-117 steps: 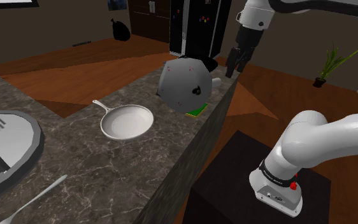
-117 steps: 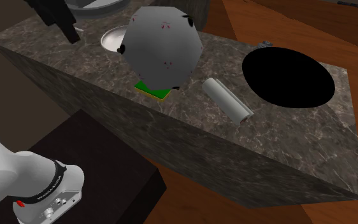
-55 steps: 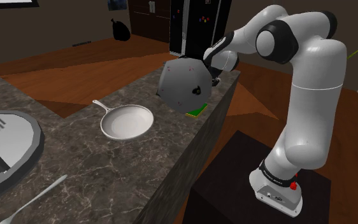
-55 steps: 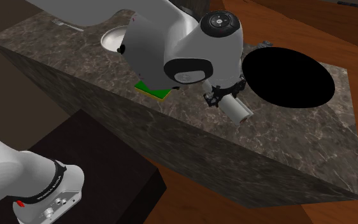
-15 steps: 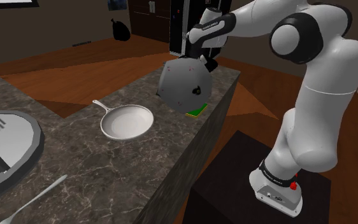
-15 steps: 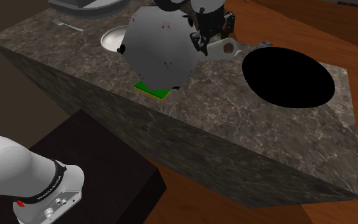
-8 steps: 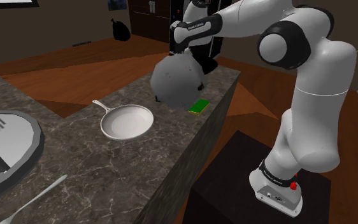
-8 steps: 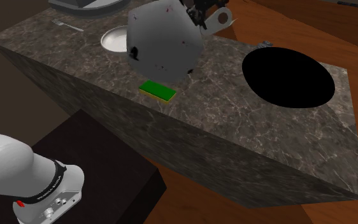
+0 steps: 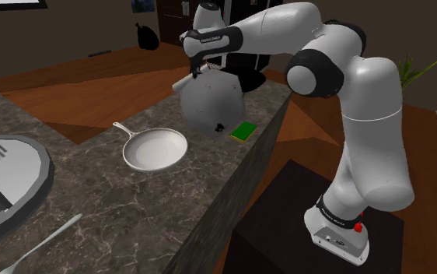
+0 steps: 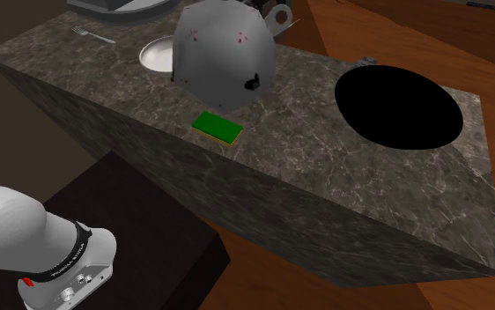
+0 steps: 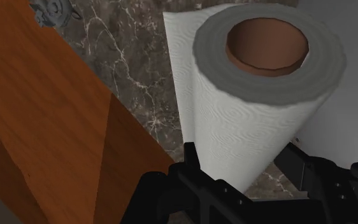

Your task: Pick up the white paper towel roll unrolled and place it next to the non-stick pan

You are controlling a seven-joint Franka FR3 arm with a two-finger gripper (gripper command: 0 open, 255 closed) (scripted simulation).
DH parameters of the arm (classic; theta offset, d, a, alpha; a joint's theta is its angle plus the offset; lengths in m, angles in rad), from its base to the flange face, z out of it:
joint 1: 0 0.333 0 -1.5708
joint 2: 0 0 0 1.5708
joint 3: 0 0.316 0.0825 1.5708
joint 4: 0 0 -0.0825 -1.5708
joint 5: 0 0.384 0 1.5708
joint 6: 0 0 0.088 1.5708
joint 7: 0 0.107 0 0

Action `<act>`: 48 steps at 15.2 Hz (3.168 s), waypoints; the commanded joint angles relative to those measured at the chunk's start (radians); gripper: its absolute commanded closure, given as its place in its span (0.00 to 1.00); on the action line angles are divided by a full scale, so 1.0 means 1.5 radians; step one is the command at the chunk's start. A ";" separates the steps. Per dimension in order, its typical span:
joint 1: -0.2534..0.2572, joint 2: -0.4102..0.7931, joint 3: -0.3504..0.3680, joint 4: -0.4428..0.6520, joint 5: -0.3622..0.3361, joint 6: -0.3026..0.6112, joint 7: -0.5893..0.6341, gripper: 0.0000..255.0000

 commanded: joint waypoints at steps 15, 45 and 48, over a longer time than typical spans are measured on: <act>0.001 0.125 0.034 0.103 0.021 -0.038 0.063 1.00; 0.003 0.086 0.068 0.017 -0.020 0.020 0.085 0.00; 0.001 0.085 0.070 0.017 -0.022 0.020 0.086 0.00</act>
